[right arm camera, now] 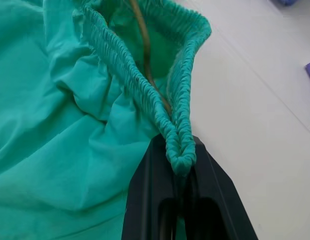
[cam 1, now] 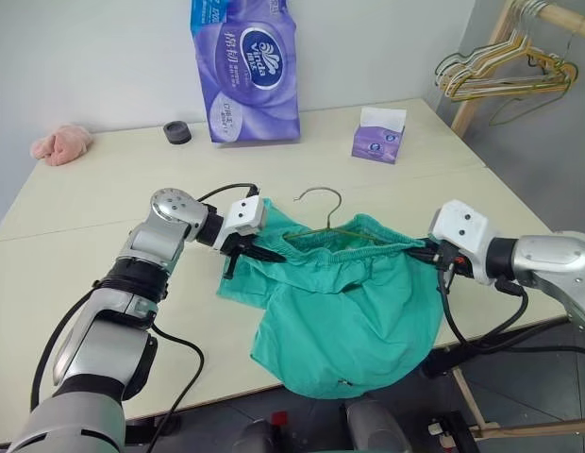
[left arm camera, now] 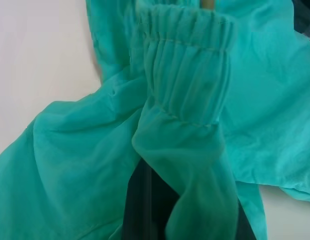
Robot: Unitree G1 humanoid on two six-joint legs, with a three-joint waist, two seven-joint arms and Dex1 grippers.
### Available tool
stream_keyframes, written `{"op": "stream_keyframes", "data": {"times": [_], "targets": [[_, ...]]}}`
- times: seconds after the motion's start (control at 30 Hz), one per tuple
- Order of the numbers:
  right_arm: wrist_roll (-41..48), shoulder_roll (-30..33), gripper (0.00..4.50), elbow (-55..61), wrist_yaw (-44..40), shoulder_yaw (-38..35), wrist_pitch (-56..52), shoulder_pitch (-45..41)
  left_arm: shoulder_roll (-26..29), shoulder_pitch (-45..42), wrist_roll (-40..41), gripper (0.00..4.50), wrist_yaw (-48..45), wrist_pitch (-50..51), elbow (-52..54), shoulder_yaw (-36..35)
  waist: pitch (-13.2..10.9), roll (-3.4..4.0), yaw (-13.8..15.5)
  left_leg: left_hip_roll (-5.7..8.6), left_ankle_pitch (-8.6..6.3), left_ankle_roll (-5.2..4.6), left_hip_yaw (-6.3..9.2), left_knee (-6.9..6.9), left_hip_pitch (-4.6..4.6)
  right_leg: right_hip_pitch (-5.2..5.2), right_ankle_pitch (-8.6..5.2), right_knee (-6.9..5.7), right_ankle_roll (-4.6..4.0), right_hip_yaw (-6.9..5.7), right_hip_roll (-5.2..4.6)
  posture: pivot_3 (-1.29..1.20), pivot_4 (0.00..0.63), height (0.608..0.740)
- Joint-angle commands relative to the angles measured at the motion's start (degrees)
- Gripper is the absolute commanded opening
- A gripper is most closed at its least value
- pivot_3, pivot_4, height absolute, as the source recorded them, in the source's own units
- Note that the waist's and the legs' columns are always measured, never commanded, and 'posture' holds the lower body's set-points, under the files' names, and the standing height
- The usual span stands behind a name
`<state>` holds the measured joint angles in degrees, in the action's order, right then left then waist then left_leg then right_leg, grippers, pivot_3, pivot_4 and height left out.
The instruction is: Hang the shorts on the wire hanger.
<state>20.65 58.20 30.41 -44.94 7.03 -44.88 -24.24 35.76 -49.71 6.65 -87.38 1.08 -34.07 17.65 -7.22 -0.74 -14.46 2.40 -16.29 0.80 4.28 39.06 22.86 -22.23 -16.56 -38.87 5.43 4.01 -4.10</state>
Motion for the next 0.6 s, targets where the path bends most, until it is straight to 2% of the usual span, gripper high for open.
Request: {"op": "stream_keyframes", "data": {"times": [0.03, 0.23, 0.43, 0.47, 0.6], "targets": [[-4.05, 1.67, 0.04, 1.47, -3.87, 5.18, 0.81, -6.21, -1.0, -0.1, -0.18, 0.0, 1.6, -0.31, 2.34, -1.39, -0.02, 0.04, -0.01, -0.01, 0.0, 0.0, 0.0, 0.01, -0.01, 0.0, 0.0, -0.01, 0.0, 0.0, 0.0, -0.29, 0.116, 0.74], [-7.26, -2.21, 0.04, 2.44, -4.38, 11.0, -2.12, -14.25, -2.17, 0.68, -0.99, 0.0, 3.44, -0.52, 2.78, -1.65, -0.02, 0.04, -0.15, -0.02, 0.0, 0.0, 0.02, 0.0, 0.0, -0.04, 0.0, -0.02, 0.0, 0.0, 0.01, -0.3, 0.113, 0.74], [-8.89, -6.08, 0.04, 1.24, -4.23, 12.75, -3.33, -15.56, -3.39, 1.32, -1.24, 0.0, 5.19, -0.76, 3.24, -1.78, -0.02, 0.04, -0.21, -0.01, 0.0, 0.0, 0.04, 0.0, 0.01, -0.04, 0.0, -0.02, 0.0, -0.01, -0.01, -0.3, 0.109, 0.74], [-9.14, -6.6, 0.61, 1.23, -3.99, 12.52, -3.47, -15.68, -3.52, 1.39, -1.43, 0.0, 5.51, -0.93, 3.16, -1.85, -0.02, 0.04, -0.21, -0.01, 0.0, 0.0, 0.03, 0.0, 0.01, -0.04, 0.0, -0.02, 0.0, -0.01, -0.01, -0.31, 0.108, 0.74], [-8.32, -7.21, 1.82, 3.09, -5.09, 11.14, -4.65, -15.53, -4.01, 1.59, -2.13, 0.0, 6.9, -2.0, 2.59, -2.03, -0.02, 0.04, -0.22, 0.0, 0.0, 0.0, 0.04, 0.0, 0.02, -0.05, 0.0, -0.03, 0.0, -0.02, -0.02, -0.31, 0.105, 0.74]]}}
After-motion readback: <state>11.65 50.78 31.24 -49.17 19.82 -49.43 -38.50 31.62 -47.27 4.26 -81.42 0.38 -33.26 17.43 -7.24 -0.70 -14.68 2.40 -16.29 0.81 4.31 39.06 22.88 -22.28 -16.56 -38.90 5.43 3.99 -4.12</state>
